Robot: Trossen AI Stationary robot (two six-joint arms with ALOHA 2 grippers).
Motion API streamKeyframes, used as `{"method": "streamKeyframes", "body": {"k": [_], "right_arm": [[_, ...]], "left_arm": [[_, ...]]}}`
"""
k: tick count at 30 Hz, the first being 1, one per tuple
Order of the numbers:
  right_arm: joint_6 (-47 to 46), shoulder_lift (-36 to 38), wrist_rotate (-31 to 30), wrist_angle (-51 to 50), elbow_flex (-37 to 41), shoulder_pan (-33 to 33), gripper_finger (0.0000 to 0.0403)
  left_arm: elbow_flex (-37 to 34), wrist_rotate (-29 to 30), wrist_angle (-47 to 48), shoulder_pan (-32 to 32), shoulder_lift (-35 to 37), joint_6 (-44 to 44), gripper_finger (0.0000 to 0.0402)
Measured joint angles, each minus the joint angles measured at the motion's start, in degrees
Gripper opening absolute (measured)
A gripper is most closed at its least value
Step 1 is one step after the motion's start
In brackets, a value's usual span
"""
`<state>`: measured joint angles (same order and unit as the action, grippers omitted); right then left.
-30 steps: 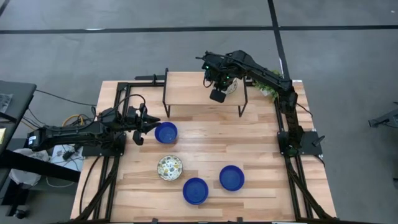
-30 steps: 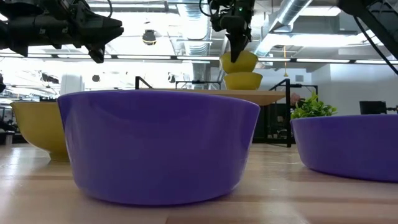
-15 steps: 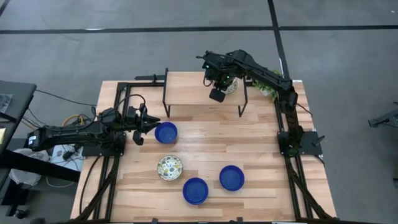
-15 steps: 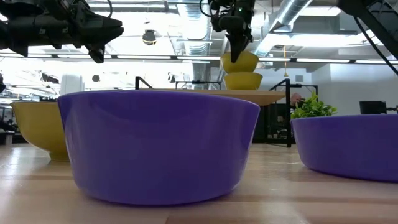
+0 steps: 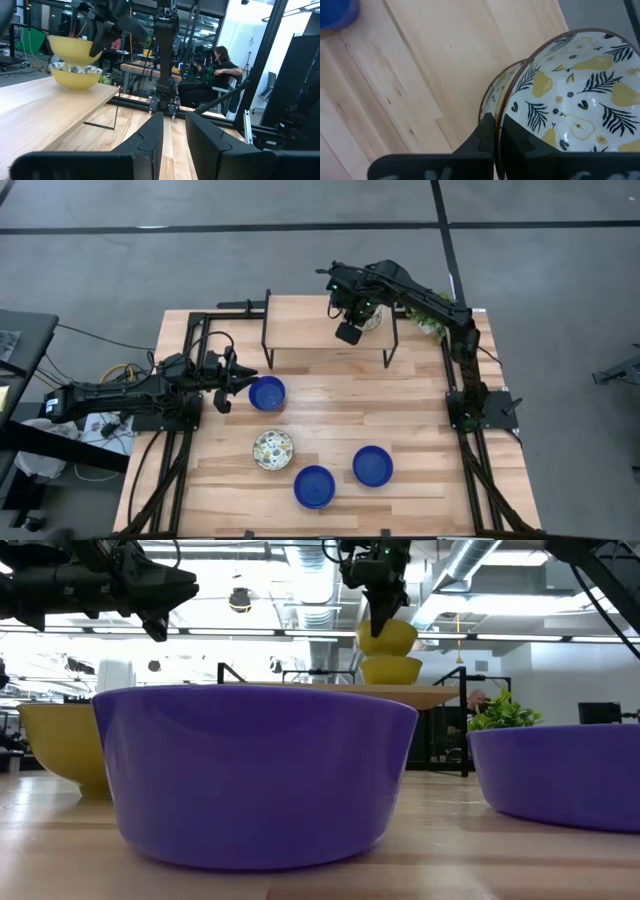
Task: Pick & Place Mini bowls
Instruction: Stack the right white patterned bowl on top of the white patterned bowl on the shelf
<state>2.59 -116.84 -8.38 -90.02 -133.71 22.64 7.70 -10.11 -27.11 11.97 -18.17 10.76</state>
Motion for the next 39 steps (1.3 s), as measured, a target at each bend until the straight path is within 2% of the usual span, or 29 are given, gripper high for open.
{"method": "streamKeyframes", "body": {"k": [12,21,25,39], "right_arm": [[0.0,-0.6,0.6,0.1,0.2,1.5,0.0],[-1.1,-0.4,0.0,0.0,8.3,1.5,0.0],[-1.1,-0.4,-2.3,0.0,8.5,1.4,0.0001],[-1.1,-0.1,-2.0,0.1,8.5,1.5,0.0017]], "left_arm": [[0.0,4.1,-0.1,0.0,0.0,0.0,0.0082],[0.0,4.6,-0.4,0.0,0.0,0.0,0.0082],[0.0,4.6,-0.4,0.0,0.0,0.0,0.0082],[0.0,4.6,-0.4,0.0,0.0,0.0,0.0082]]}}
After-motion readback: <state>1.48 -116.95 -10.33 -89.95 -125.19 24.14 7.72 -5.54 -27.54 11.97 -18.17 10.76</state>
